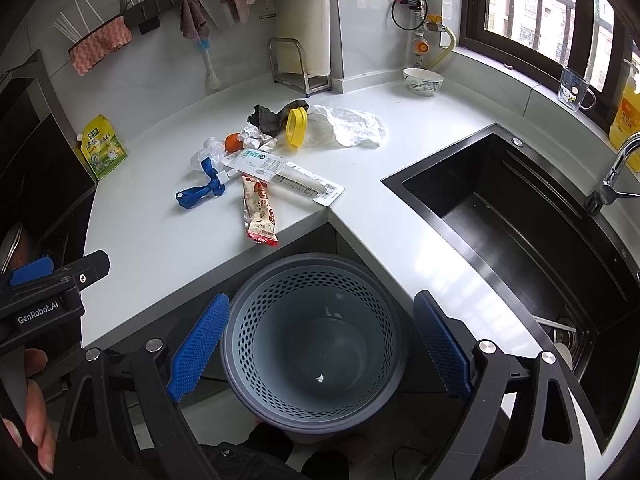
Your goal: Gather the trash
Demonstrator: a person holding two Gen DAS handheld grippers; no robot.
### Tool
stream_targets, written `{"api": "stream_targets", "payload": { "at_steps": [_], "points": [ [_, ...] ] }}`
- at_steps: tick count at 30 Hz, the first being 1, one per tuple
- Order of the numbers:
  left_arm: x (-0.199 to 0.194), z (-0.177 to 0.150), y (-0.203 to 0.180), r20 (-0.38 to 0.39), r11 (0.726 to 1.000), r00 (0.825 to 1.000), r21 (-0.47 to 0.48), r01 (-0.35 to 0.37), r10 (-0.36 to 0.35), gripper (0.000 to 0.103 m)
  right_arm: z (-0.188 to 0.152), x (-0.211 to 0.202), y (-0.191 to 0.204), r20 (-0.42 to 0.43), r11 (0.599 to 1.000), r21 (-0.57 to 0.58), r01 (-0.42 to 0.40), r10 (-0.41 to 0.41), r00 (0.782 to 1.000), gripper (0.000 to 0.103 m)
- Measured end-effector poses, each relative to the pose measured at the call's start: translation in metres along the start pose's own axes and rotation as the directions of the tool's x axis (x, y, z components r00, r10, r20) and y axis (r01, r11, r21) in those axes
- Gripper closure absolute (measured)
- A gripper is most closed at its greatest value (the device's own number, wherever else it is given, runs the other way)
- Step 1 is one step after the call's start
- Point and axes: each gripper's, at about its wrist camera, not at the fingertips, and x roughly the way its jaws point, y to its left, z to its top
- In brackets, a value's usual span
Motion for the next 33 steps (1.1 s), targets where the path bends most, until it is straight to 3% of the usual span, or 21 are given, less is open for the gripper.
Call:
{"api": "stream_targets", "payload": {
  "at_steps": [9,14,22,27,33],
  "points": [
    [0.012,-0.011,0.001,0.004,0.999,1.000,-0.012,-0.031,0.031,0.006,0.004,0.024,-0.014,-0.028,0.994,-0.049,-0.098,0.097,0.995,0.014],
    [0.028,0.000,0.009,0.022,1.000,1.000,0.004,0.017,-0.017,0.006,0.019,0.038,-0.003,-0.015,0.990,-0.056,-0.127,0.126,0.992,0.014],
    [0.078,0.049,0.027,0.049,0.991,0.994,0.098,0.097,-0.102,0.006,0.049,0.080,0.030,-0.008,0.997,-0.016,-0.079,0.079,0.997,0.014],
    [0.127,0.084,0.034,0.020,0.971,0.987,0.186,0.151,-0.157,0.006,0.063,0.117,0.047,-0.007,1.000,0.021,0.003,-0.002,1.000,0.014],
    [0.177,0.104,0.032,-0.019,0.934,0.969,0.263,0.242,-0.246,0.006,0.068,0.174,0.059,-0.074,0.996,0.083,0.029,-0.022,0.997,0.014]
  ]
}}
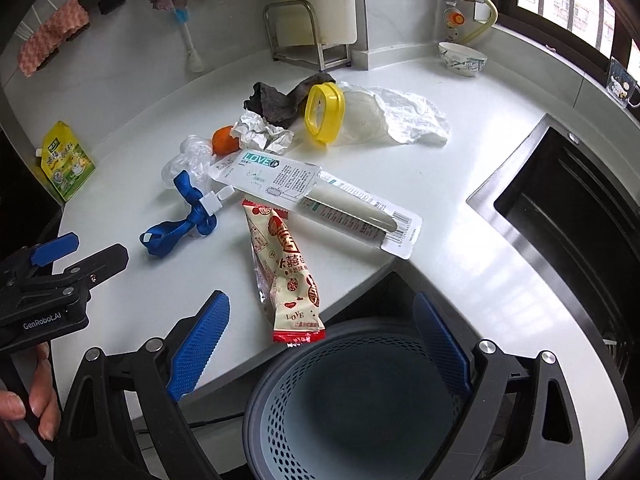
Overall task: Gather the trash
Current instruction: 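Grasp the blue lanyard with the left tool while the right tool grasps the red snack wrapper, then lift the blue lanyard and red snack wrapper and carry both over the grey bin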
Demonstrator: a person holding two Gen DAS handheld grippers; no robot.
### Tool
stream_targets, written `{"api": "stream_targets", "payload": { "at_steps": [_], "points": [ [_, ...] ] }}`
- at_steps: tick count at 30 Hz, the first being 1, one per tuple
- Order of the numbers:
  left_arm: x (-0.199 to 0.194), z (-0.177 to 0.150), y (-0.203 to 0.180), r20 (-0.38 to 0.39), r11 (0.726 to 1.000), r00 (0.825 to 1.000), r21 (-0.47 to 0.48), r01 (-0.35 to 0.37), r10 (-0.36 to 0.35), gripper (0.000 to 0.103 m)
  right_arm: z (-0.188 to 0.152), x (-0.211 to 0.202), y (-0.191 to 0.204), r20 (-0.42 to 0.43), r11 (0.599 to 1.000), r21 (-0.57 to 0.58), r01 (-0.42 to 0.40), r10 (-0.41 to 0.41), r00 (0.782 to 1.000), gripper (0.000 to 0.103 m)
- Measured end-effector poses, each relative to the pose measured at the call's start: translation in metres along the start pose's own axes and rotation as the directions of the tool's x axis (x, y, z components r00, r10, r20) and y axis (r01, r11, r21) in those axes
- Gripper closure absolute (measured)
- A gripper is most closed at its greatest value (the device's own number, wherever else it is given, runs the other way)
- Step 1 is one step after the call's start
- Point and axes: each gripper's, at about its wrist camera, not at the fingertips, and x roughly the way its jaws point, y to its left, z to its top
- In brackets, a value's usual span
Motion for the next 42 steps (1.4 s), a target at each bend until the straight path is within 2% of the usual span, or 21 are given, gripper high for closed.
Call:
{"api": "stream_targets", "payload": {
  "at_steps": [4,6,12,20,24,27,35,38,40,42],
  "points": [
    [0.020,0.004,0.001,-0.015,0.996,0.999,0.069,0.052,-0.051,0.006,0.001,0.024,0.006,-0.011,0.999,0.027,0.029,-0.029,1.000,0.014],
    [0.028,0.005,0.003,-0.027,0.993,0.997,0.094,0.074,-0.072,0.006,0.002,0.033,0.008,-0.013,0.997,0.026,0.073,-0.072,0.997,0.014],
    [0.038,0.010,0.009,-0.020,0.984,0.990,0.106,0.144,-0.142,0.006,0.005,0.049,0.016,-0.002,0.993,0.014,0.116,-0.116,0.993,0.015],
    [0.050,0.010,0.009,-0.035,0.979,0.986,0.124,0.164,-0.161,0.006,0.005,0.054,0.028,0.032,0.993,-0.020,0.118,-0.117,0.993,0.016],
    [0.052,0.011,0.008,-0.026,0.975,0.986,0.142,0.169,-0.167,0.006,0.005,0.059,0.033,0.005,0.993,-0.038,0.109,-0.109,0.994,0.041],
    [0.056,0.012,0.009,-0.015,0.973,0.983,0.141,0.185,-0.185,0.006,0.004,0.059,0.034,0.007,0.994,-0.038,0.101,-0.101,0.995,0.054],
    [0.059,0.012,0.003,0.047,0.965,0.984,0.209,0.159,-0.172,0.007,0.003,0.052,0.029,0.000,0.999,0.000,0.043,-0.043,0.999,0.073],
    [0.060,0.009,-0.004,0.065,0.957,0.984,0.251,0.147,-0.168,0.009,0.001,0.048,0.027,0.004,0.999,0.018,0.042,-0.042,0.999,0.073],
    [0.062,0.008,-0.010,0.061,0.951,0.985,0.276,0.140,-0.163,0.020,0.000,0.044,0.027,0.011,0.999,0.021,0.040,-0.040,0.999,0.073],
    [0.067,0.005,-0.017,0.044,0.945,0.988,0.301,0.129,-0.149,0.038,0.000,0.041,0.027,0.018,0.999,0.025,0.039,-0.039,0.999,0.073]
  ]
}}
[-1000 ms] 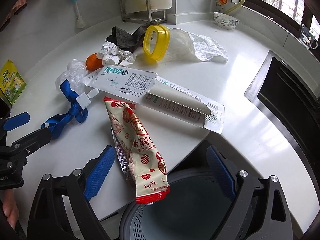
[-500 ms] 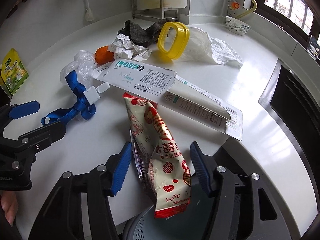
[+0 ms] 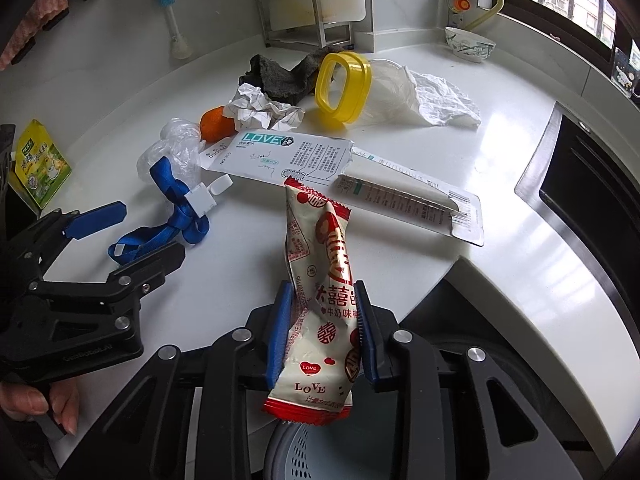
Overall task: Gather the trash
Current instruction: 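Lift the blue lanyard and red snack wrapper and carry both over the grey bin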
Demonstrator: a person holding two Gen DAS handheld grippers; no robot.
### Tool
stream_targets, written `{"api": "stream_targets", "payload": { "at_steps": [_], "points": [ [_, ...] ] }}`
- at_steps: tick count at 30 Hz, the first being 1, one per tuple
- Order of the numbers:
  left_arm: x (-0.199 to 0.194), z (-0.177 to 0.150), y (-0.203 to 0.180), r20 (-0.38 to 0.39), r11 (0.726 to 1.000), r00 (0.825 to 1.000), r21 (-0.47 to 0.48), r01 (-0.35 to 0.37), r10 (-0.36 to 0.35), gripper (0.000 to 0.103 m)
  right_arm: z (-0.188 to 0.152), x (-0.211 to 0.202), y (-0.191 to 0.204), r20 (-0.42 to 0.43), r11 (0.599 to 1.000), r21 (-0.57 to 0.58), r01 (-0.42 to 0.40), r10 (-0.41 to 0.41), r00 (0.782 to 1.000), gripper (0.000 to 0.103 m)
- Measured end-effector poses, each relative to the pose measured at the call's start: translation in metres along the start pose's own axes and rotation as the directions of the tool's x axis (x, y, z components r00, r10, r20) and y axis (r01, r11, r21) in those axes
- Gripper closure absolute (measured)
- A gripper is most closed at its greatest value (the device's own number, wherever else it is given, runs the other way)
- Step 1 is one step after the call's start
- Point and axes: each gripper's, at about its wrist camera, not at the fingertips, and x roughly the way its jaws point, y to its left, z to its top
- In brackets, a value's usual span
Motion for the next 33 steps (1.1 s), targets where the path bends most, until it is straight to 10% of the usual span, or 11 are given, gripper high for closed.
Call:
{"api": "stream_targets", "payload": {
  "at_steps": [11,33],
  "points": [
    [-0.005,-0.003,-0.009,-0.035,0.999,0.999,0.000,0.040,-0.040,0.090,-0.006,-0.012,-0.005,0.000,1.000,0.028,-0.003,0.003,1.000,0.073],
    [-0.068,0.008,-0.031,-0.012,0.994,0.995,-0.050,0.098,-0.099,0.093,-0.026,-0.075,-0.026,0.028,0.993,0.117,0.001,-0.004,1.000,0.073]
  ]
}}
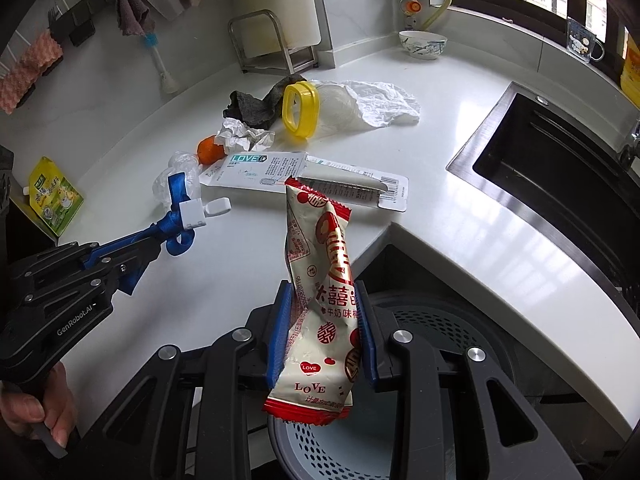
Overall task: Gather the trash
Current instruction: 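Lift the blue lanyard and red snack wrapper and carry both over the grey bin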
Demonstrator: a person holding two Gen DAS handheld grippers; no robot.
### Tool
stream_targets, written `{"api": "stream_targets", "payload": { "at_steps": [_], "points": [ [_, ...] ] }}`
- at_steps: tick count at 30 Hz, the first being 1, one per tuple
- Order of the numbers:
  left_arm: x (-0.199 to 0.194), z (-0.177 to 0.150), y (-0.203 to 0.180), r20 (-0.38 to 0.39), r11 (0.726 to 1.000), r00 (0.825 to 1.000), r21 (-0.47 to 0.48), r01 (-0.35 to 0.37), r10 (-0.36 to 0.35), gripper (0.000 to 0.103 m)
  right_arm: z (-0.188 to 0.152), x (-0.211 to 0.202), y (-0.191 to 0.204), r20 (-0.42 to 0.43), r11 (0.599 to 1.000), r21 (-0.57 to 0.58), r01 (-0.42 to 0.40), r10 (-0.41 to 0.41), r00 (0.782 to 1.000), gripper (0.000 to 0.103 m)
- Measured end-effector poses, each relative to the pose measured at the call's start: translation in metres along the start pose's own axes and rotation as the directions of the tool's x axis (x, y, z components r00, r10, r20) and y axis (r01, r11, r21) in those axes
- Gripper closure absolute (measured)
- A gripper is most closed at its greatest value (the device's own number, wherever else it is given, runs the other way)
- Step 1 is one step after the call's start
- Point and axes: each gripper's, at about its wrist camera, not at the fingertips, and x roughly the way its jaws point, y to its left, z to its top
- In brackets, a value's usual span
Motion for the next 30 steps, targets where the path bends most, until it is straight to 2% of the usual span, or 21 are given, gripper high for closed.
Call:
{"api": "stream_targets", "payload": {
  "at_steps": [13,30],
  "points": [
    [-0.018,-0.004,-0.057,-0.006,1.000,1.000,0.017,-0.018,0.018,0.093,-0.029,-0.041,-0.043,0.010,1.000,0.018,-0.020,0.020,1.000,0.073],
    [-0.022,-0.030,-0.158,-0.044,0.999,0.998,-0.023,-0.044,0.043,0.093,-0.063,-0.064,-0.115,-0.049,0.996,-0.042,-0.079,0.077,0.996,0.073]
  ]
}}
